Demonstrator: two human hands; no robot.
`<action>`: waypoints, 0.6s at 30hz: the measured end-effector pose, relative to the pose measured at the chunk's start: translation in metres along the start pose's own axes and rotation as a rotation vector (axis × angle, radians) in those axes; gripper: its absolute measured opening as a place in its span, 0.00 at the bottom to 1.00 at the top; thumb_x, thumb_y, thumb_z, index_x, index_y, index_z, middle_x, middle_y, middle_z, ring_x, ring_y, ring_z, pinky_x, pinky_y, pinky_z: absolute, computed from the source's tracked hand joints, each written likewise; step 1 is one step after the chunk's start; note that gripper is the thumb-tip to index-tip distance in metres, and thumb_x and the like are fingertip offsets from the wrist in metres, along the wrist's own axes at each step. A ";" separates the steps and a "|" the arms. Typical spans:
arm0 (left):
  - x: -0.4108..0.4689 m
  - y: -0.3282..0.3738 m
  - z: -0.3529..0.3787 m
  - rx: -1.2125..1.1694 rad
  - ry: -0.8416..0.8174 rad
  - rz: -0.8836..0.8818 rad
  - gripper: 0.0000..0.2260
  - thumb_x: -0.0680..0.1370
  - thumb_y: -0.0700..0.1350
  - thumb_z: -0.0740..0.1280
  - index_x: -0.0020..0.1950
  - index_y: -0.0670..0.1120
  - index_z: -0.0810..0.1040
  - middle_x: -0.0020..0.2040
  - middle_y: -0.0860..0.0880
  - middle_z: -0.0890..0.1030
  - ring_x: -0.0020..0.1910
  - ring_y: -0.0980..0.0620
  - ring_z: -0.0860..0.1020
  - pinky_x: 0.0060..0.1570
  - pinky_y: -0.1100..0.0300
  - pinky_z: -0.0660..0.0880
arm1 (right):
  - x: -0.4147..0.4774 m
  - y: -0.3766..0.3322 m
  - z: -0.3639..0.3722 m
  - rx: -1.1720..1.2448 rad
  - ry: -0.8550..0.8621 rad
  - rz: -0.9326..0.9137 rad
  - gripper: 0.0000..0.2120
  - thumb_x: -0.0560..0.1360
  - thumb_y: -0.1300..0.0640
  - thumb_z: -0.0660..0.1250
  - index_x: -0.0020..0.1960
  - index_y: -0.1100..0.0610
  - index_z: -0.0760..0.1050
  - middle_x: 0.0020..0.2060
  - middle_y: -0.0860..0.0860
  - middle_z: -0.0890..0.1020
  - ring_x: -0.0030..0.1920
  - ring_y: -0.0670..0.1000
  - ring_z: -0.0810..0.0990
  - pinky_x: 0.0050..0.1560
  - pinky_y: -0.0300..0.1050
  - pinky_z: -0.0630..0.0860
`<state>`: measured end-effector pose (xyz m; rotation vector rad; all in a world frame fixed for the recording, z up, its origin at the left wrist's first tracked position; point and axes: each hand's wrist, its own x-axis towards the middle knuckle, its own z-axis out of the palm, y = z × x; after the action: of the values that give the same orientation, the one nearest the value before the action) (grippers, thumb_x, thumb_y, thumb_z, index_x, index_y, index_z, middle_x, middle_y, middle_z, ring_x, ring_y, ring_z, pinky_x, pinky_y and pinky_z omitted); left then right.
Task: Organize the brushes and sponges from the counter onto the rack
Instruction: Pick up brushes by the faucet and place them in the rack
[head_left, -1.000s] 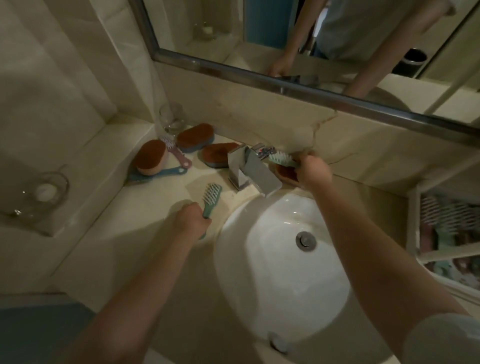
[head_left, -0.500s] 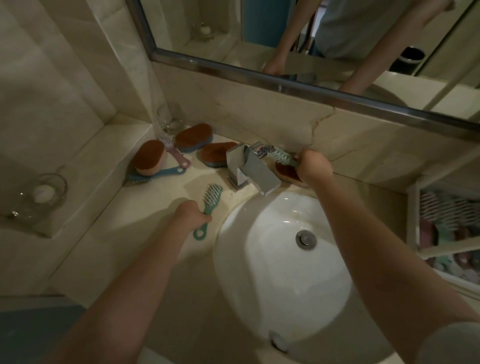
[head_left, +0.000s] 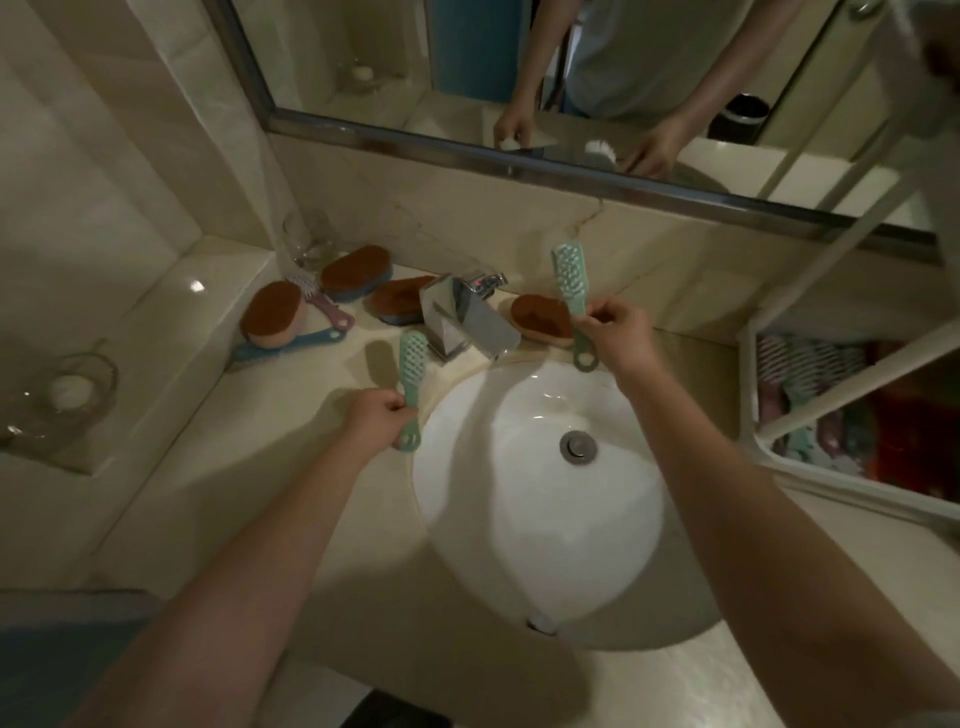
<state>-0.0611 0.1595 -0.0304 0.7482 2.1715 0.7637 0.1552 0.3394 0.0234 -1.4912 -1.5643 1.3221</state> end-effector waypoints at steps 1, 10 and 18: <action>-0.008 0.002 0.001 -0.050 0.027 0.030 0.07 0.75 0.36 0.68 0.37 0.39 0.75 0.35 0.42 0.76 0.32 0.48 0.74 0.23 0.69 0.70 | -0.009 -0.001 -0.005 0.059 -0.012 0.007 0.12 0.74 0.64 0.69 0.36 0.52 0.72 0.33 0.49 0.76 0.32 0.44 0.74 0.36 0.37 0.70; -0.077 0.062 0.046 -0.162 -0.058 0.317 0.06 0.74 0.37 0.68 0.37 0.40 0.78 0.18 0.55 0.74 0.19 0.60 0.72 0.24 0.73 0.66 | -0.081 0.001 -0.069 0.215 -0.051 -0.069 0.12 0.75 0.68 0.66 0.35 0.56 0.73 0.23 0.43 0.75 0.21 0.38 0.69 0.25 0.30 0.66; -0.109 0.137 0.130 -0.156 -0.227 0.471 0.12 0.74 0.38 0.69 0.30 0.46 0.76 0.23 0.55 0.76 0.21 0.60 0.75 0.30 0.67 0.72 | -0.122 0.035 -0.161 0.195 0.031 -0.080 0.12 0.74 0.69 0.67 0.35 0.58 0.73 0.27 0.50 0.74 0.23 0.40 0.70 0.27 0.31 0.68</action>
<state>0.1394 0.2119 0.0369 1.2205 1.7279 1.0146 0.3378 0.2581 0.0682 -1.3101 -1.4167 1.3564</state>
